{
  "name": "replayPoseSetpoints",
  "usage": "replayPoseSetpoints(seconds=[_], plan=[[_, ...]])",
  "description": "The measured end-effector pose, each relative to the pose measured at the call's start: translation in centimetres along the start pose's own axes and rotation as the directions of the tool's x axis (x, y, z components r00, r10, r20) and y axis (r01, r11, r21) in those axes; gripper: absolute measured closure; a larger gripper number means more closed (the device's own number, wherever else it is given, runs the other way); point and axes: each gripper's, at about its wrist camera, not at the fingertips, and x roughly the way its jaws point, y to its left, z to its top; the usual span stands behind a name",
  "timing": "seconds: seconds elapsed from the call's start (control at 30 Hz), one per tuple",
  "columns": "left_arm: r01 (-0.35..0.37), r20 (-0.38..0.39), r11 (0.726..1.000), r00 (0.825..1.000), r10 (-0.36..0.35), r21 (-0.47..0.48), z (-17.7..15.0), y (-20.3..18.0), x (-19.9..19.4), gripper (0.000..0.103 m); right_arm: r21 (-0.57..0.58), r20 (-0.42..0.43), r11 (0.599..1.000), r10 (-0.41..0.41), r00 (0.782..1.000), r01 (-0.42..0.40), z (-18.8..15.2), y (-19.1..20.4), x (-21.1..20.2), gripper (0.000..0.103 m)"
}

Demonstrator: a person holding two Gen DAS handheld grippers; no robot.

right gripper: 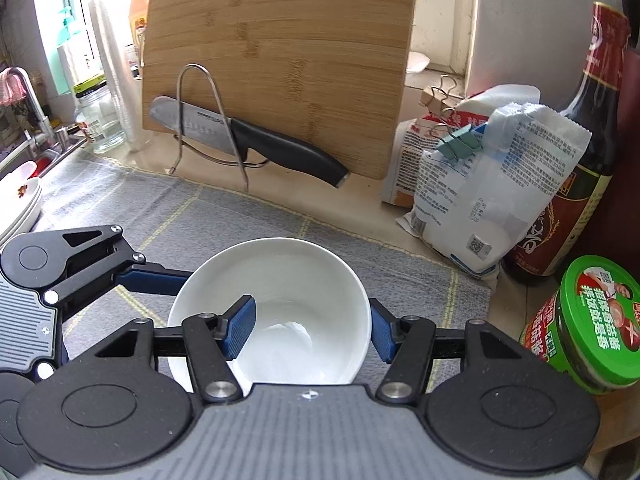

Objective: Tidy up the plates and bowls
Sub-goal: 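Close the right tool on the last bowl's rim while the left tool reaches it, then carry the bowl with the right tool over the stacked bowls and lower it in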

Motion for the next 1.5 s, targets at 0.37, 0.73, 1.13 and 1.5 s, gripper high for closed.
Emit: replayPoseSetpoints(seconds=[0.37, 0.73, 1.13, 1.5], plan=[[-0.048, -0.003, 0.998, 0.999, 0.048, -0.039, -1.5, 0.7, -5.7, 0.011, -0.057, 0.034, 0.997, 0.056, 0.998, -0.054, 0.3, 5.0, -2.7, 0.038], [-0.116, 0.010, 0.989, 0.993, 0.118, -0.088, -3.1, 2.7, -12.2, 0.011, -0.145, 0.059, 0.985, 0.099, 0.993, -0.089, 1.0, 11.4, -4.3, 0.038], [-0.199, 0.018, 0.968, 0.979, 0.204, -0.152, -5.9, 6.6, -17.2, 0.011, -0.223, 0.076, 0.963, 0.171, 0.982, -0.150, 2.9, 18.2, -4.3, 0.037], [-0.251, -0.018, 0.947, 0.967, 0.253, -0.200, -8.4, 9.8, -19.3, 0.011, -0.277, 0.045, 0.938, 0.231, 0.972, -0.210, 3.8, 23.3, -2.3, 0.037]])
